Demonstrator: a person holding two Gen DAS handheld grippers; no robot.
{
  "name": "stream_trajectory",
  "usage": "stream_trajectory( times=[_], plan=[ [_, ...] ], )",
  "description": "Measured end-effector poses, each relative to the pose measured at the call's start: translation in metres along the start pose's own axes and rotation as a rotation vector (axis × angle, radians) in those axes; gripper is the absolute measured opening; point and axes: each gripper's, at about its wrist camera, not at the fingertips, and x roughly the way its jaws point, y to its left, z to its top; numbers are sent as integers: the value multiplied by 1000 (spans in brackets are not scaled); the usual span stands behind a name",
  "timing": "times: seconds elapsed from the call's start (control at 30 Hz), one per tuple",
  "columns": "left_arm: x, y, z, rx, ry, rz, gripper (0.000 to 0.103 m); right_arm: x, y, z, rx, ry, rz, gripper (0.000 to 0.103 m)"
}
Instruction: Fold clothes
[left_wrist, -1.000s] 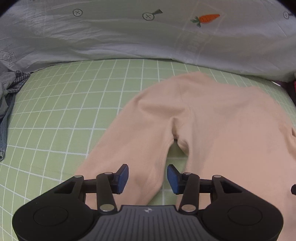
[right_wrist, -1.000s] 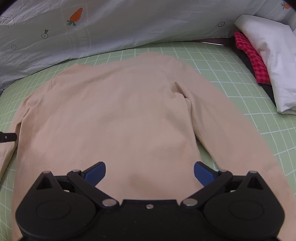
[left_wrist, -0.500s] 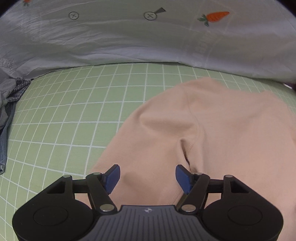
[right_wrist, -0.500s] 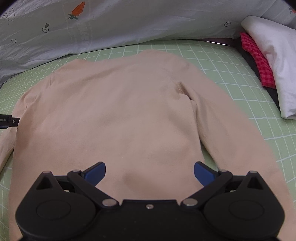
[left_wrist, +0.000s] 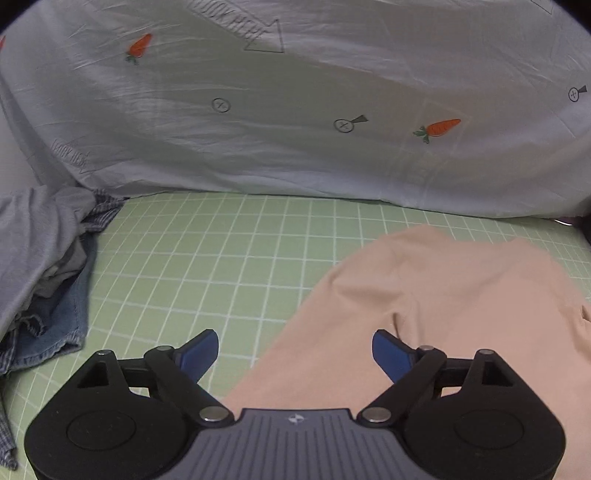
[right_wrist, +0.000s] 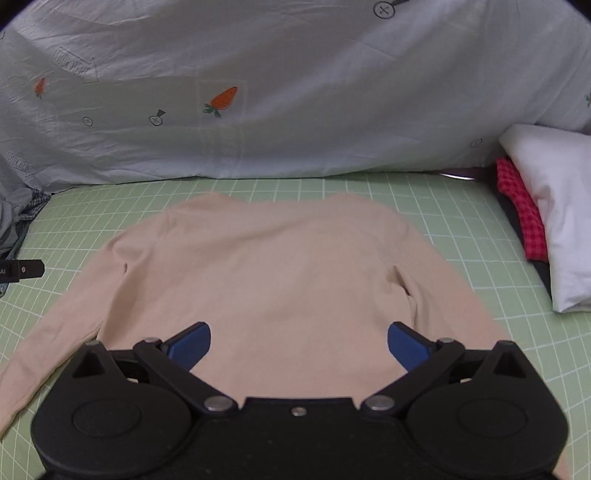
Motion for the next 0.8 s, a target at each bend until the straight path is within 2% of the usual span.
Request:
stream_trajectory(
  times=[0.1, 0.23, 0.33, 0.5, 0.67, 0.8],
  plan=[
    [-13, 23, -20, -37, 43, 11, 91, -6, 5, -19, 41, -54, 25, 103],
    [-32, 58, -51, -98, 83, 48, 91, -7, 14, -51, 88, 39, 66, 103],
    [-37, 84, -73, -153, 127, 76, 91, -22, 31, -71, 32, 49, 57, 103],
    [-33, 117, -106, -191, 220, 119, 91, -45, 59, -96, -10, 70, 16, 103],
    [-23, 136, -134, -178, 278, 80, 91, -61, 90, -121, -54, 108, -34, 103],
    [-16, 136, -144, -97, 287, 38, 91, -65, 104, -142, 1, 170, -52, 103]
  ],
)
